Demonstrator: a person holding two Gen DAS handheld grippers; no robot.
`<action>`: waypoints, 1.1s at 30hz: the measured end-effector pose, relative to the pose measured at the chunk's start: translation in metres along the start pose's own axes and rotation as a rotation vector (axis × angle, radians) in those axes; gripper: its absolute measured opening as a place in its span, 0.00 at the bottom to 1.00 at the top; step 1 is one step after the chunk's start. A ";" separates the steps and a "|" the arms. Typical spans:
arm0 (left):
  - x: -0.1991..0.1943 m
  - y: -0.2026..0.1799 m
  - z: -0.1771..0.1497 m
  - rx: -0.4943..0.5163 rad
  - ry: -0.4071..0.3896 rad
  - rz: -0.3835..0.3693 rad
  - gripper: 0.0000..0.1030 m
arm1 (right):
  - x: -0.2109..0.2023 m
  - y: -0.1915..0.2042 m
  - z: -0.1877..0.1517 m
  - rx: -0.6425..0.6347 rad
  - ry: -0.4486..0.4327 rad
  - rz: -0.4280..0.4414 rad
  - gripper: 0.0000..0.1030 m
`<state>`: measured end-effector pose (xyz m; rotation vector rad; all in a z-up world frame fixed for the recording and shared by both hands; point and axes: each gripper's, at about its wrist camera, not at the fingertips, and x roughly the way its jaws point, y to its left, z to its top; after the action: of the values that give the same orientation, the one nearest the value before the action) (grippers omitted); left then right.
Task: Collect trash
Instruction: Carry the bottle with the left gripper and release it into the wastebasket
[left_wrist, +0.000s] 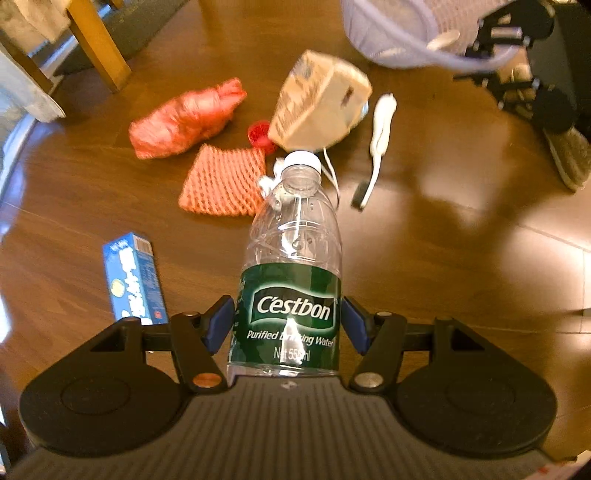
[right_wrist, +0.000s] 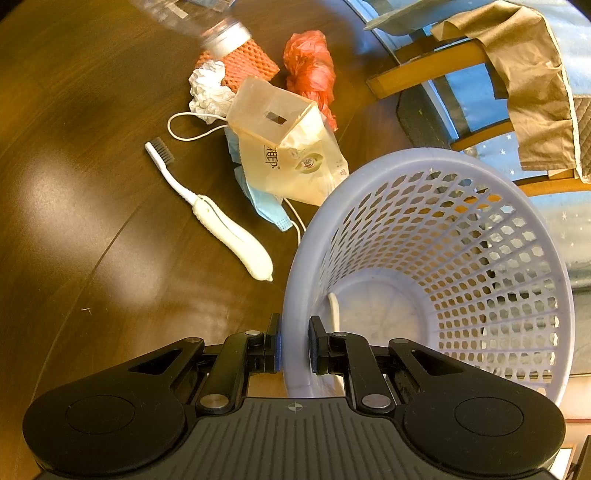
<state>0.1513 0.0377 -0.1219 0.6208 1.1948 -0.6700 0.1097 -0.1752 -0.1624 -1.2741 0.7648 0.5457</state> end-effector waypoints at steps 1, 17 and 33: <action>-0.007 0.000 0.004 -0.001 -0.006 0.002 0.57 | 0.000 0.000 0.000 0.000 0.000 0.000 0.10; -0.079 -0.036 0.104 0.063 -0.193 -0.061 0.57 | -0.001 0.001 -0.001 0.004 -0.001 0.001 0.10; -0.080 -0.041 0.183 -0.048 -0.394 -0.135 0.78 | -0.002 -0.001 0.000 0.029 -0.006 0.006 0.10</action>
<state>0.2158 -0.1138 -0.0020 0.3478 0.8856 -0.8323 0.1092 -0.1757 -0.1603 -1.2430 0.7696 0.5411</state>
